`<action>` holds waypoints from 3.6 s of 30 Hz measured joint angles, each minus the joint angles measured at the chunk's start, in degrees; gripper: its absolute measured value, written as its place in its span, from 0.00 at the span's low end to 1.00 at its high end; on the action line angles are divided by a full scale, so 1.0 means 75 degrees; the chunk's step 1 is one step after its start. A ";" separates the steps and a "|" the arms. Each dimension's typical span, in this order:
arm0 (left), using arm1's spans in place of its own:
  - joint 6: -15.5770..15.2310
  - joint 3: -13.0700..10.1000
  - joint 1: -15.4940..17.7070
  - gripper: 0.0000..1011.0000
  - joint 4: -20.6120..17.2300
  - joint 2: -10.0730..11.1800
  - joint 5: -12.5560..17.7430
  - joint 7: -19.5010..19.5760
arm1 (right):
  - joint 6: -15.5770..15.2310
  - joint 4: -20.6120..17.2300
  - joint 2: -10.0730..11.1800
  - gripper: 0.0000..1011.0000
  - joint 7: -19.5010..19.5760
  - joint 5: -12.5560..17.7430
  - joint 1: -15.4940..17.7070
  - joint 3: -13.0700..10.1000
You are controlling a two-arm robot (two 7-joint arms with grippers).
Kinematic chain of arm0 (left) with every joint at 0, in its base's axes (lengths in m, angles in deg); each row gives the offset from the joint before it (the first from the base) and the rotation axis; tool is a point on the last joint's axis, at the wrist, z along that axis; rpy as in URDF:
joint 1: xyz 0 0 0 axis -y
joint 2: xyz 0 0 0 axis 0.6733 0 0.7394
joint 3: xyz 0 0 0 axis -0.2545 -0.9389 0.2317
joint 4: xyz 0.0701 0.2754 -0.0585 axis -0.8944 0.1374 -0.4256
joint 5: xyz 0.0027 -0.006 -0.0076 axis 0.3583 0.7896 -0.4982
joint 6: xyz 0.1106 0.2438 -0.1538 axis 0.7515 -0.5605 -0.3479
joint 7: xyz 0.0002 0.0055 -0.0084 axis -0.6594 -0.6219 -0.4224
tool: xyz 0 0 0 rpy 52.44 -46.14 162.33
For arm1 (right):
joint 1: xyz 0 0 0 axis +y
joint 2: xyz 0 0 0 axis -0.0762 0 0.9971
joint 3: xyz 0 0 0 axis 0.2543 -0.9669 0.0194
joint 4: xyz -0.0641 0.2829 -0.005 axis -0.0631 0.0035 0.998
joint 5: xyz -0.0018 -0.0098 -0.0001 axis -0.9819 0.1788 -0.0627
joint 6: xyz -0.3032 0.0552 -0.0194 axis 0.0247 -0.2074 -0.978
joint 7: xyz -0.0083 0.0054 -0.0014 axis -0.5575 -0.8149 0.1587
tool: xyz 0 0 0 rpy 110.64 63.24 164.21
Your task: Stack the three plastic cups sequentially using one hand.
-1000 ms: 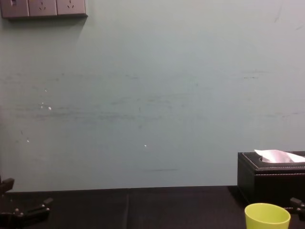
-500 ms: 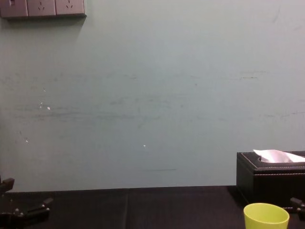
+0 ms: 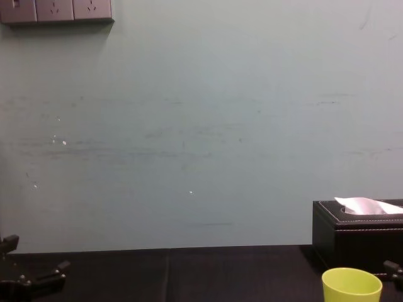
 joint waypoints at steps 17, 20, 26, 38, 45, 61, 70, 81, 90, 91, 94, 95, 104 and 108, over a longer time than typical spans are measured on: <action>0.0000 0.0000 0.0000 1.00 0.0000 0.0000 0.0000 0.0000 | -0.0025 -0.0041 -0.0025 0.99 -0.0041 -0.0014 0.0045 -0.0177; 0.0001 0.0000 0.0000 1.00 0.0000 0.0000 0.0000 0.0000 | -0.0043 -0.0226 0.0076 0.99 -0.0145 0.0087 0.0175 -0.0426; 0.0000 0.0000 0.0000 1.00 0.0000 0.0000 0.0000 0.0000 | -0.0171 -0.0661 0.0341 0.99 -0.0431 0.0429 0.0470 -0.0834; 0.0001 0.0000 0.0000 1.00 0.0000 0.0000 0.0000 0.0000 | 0.0022 -0.1663 0.1264 0.99 -0.1522 0.1144 0.1470 -0.1677; 0.0001 0.0000 0.0000 1.00 0.0000 0.0000 0.0000 0.0000 | 0.0342 -0.2090 0.1735 0.99 -0.2207 0.1374 0.2033 -0.2014; 0.0001 0.0000 0.0000 1.00 0.0000 0.0000 0.0000 0.0000 | 0.0536 -0.2474 0.2427 0.99 -0.4167 0.2488 0.2839 -0.2593; 0.0000 0.0000 0.0000 1.00 0.0000 0.0000 0.0000 0.0000 | 0.0646 -0.2513 0.2569 0.99 -0.4923 0.2767 0.3237 -0.2748; 0.0001 0.0000 0.0000 1.00 0.0000 0.0000 0.0000 0.0000 | 0.0695 -0.2389 0.2557 0.99 -0.5515 0.2539 0.3432 -0.2621; 0.0001 0.0000 0.0000 1.00 0.0000 0.0000 0.0000 0.0000 | 0.0514 -0.2195 0.2287 0.99 -0.5634 0.2295 0.3331 -0.2368; 0.0001 0.0000 0.0000 1.00 0.0000 0.0000 0.0000 0.0000 | 0.0490 -0.2171 0.2250 0.99 -0.5649 0.2262 0.3311 -0.2323; 0.0001 0.0000 0.0000 1.00 0.0000 0.0000 0.0000 0.0000 | 0.0451 -0.2125 0.2185 0.99 -0.5689 0.2204 0.3267 -0.2230; 0.0000 0.0000 0.0000 1.00 0.0000 0.0000 0.0000 0.0000 | 0.0434 -0.2103 0.2153 0.99 -0.5698 0.2183 0.3247 -0.2188; 0.0000 0.0000 0.0000 1.00 0.0000 0.0000 0.0000 0.0000 | 0.0377 -0.1976 0.1994 0.99 -0.5722 0.2056 0.3115 -0.1960; 0.0000 0.0000 0.0000 1.00 0.0000 0.0000 0.0000 0.0000 | 0.0359 -0.1887 0.1908 0.99 -0.5712 0.2015 0.3049 -0.1867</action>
